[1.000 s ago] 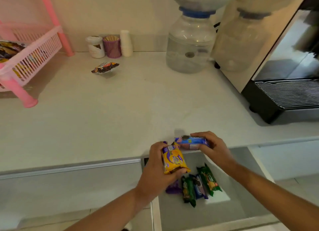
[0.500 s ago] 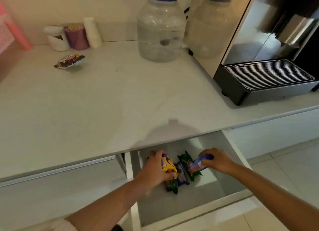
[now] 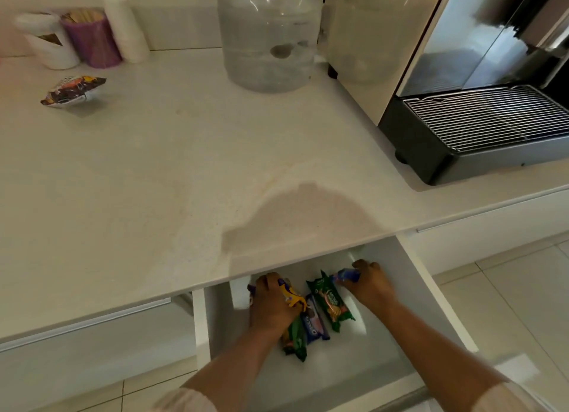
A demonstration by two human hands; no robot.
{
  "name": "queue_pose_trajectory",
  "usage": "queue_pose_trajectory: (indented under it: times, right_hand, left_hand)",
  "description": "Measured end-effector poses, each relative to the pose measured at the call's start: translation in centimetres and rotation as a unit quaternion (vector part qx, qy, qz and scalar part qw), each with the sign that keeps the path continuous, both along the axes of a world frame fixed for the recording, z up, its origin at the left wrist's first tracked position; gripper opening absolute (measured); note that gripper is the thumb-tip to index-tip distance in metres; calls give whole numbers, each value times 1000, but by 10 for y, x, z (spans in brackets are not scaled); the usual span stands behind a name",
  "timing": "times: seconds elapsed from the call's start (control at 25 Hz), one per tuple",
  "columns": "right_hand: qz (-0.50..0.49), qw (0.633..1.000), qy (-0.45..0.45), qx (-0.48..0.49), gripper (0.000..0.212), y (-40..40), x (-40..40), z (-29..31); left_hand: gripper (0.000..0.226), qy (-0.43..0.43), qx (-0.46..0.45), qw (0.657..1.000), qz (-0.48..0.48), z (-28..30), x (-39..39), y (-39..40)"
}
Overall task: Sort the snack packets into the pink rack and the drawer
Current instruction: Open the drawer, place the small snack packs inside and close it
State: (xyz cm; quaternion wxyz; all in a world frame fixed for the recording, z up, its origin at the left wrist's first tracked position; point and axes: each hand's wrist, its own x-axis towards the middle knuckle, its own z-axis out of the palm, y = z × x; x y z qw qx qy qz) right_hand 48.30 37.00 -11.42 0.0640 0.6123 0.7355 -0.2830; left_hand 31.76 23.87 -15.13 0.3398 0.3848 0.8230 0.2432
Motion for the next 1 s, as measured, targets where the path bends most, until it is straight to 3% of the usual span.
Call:
queue_pose_trajectory:
  times: [0.2,0.48,1.0]
  right_hand:
    - [3,998,-41,-41,62,0,2,-16]
    - [50,980,-158,-115,71,-4,2,-30]
    - [70,973,-162,-150,63,-5,0,-25]
  left_hand:
    - [88,50,-31,998,-17,-19,-2,13]
    - [89,67,-49,996,-27,-35,-4,19]
    - [79,36,-137,985,-96,-31,-9,20]
